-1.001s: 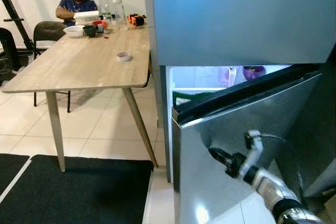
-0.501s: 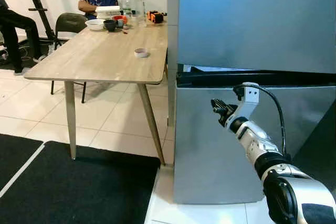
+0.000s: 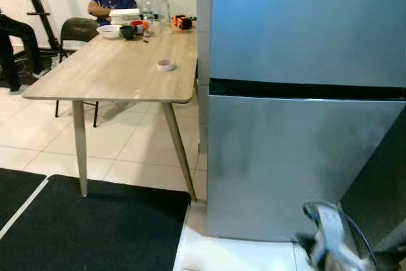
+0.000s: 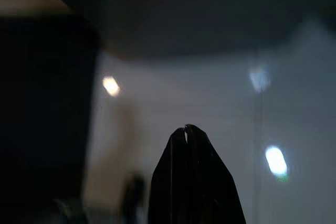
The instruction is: Restocking fridge
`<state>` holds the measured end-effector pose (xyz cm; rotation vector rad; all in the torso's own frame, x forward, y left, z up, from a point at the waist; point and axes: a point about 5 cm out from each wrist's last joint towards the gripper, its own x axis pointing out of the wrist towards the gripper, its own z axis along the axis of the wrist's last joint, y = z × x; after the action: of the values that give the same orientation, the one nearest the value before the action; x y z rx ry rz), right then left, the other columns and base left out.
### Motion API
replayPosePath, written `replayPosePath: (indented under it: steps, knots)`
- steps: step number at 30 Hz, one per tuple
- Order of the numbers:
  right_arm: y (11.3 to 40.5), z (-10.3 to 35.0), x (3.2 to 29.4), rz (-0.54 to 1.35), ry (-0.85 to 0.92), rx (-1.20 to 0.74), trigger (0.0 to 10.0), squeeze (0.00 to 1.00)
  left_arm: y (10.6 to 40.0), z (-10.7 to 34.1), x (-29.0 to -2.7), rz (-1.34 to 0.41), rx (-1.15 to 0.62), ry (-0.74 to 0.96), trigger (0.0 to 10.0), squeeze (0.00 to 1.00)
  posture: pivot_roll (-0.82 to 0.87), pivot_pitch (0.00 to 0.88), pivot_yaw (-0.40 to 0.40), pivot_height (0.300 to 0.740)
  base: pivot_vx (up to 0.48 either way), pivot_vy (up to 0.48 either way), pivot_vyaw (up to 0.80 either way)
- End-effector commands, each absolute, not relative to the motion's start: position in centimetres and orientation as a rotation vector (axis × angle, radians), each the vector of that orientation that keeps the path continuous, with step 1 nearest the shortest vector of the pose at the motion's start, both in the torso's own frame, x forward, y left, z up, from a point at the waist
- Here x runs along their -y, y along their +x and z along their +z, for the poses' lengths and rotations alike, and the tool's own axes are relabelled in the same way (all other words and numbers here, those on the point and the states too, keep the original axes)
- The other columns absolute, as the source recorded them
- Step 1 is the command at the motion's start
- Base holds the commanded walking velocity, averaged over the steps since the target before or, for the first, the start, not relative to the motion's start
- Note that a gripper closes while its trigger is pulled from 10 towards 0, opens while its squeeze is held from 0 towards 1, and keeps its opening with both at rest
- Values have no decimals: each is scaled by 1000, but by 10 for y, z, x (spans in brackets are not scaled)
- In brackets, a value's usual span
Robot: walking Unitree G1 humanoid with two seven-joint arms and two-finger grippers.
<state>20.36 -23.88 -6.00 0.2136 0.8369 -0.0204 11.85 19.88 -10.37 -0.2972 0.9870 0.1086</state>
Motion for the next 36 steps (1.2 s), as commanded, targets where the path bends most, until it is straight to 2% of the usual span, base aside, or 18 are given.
replayPosePath:
  steps: [1,4,7,14,16,27,36]
  knots:
    - [205,-60,239,-30,217,-846,10000,0,117,-105,-196,104,-1001,-297,10000,0,-45,0,-29,740,0,0,800]
    - [167,-78,245,-54,170,-982,10000,0,119,-104,-195,103,-997,-298,10000,0,-45,0,-30,740,0,0,790]
    - [152,-83,248,-78,172,-1018,10000,0,116,-106,-193,103,-1006,-300,10000,0,-54,0,-31,740,0,0,788]
    - [154,-81,255,-123,118,-1018,10000,0,113,-107,-190,102,-1023,-296,10000,0,-66,0,-28,740,0,0,788]
    - [159,-79,259,-183,104,-1020,10000,0,114,-107,-189,94,-1030,-289,10000,0,-74,0,-15,740,0,0,0]
    - [155,-85,245,-151,123,-1036,10000,0,118,-105,-195,72,-1036,-220,10000,0,-72,0,-7,740,0,0,0]
    - [152,-86,246,-163,114,-1040,10000,0,116,-106,-192,47,-1049,-206,10000,0,-77,0,-2,740,83,0,0]
